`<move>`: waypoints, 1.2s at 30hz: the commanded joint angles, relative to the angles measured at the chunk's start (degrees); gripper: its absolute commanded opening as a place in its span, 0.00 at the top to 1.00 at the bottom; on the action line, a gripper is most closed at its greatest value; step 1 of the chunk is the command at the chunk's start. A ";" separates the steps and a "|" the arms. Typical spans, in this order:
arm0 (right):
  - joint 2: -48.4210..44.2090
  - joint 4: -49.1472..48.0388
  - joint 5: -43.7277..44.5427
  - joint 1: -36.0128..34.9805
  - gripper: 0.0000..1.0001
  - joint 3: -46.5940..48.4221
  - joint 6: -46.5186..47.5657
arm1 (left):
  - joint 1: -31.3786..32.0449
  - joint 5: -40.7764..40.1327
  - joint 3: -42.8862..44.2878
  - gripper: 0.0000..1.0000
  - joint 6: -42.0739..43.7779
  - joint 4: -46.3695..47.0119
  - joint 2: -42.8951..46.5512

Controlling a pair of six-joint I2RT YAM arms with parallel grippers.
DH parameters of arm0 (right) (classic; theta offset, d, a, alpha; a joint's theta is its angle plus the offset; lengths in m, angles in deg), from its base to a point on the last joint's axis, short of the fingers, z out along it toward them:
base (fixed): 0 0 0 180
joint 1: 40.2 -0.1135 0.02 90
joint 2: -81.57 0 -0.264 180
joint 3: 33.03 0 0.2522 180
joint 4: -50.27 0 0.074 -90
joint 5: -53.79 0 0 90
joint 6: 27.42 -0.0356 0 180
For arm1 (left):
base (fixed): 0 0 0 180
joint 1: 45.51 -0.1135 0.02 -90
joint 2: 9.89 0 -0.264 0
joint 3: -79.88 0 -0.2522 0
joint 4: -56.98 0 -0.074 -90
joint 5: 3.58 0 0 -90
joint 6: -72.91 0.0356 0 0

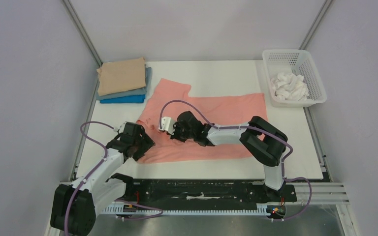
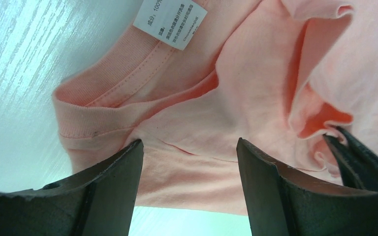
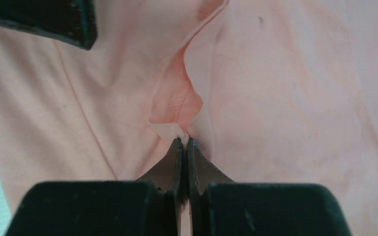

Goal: Fold and stack the t-shirts
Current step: Fold the flattened tshirt in 1/3 of the way

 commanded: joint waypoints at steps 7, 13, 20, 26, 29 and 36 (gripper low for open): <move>-3.17 -7.27 14.21 3.82 1.00 -3.75 -17.15 | -0.11 -4.38 -0.15 0.23 -0.46 -4.73 -0.90; -3.24 -9.08 14.48 7.31 0.84 -4.81 -24.76 | -0.11 -4.41 0.02 0.23 0.14 -4.71 -1.14; -8.09 -8.18 21.26 7.75 0.02 -6.60 -25.52 | -0.13 -3.63 0.39 0.23 0.11 -4.27 -1.28; -22.40 -8.44 27.01 12.59 0.02 -16.74 -38.47 | -0.11 -1.49 1.59 0.21 1.43 -4.38 0.71; -30.35 -6.57 30.50 15.28 0.02 -22.26 -42.07 | -0.11 -1.24 4.14 0.18 3.37 -4.32 2.25; -46.27 0.45 34.76 16.87 0.02 -33.72 -44.42 | 0.11 1.69 11.14 0.16 6.00 -1.69 1.35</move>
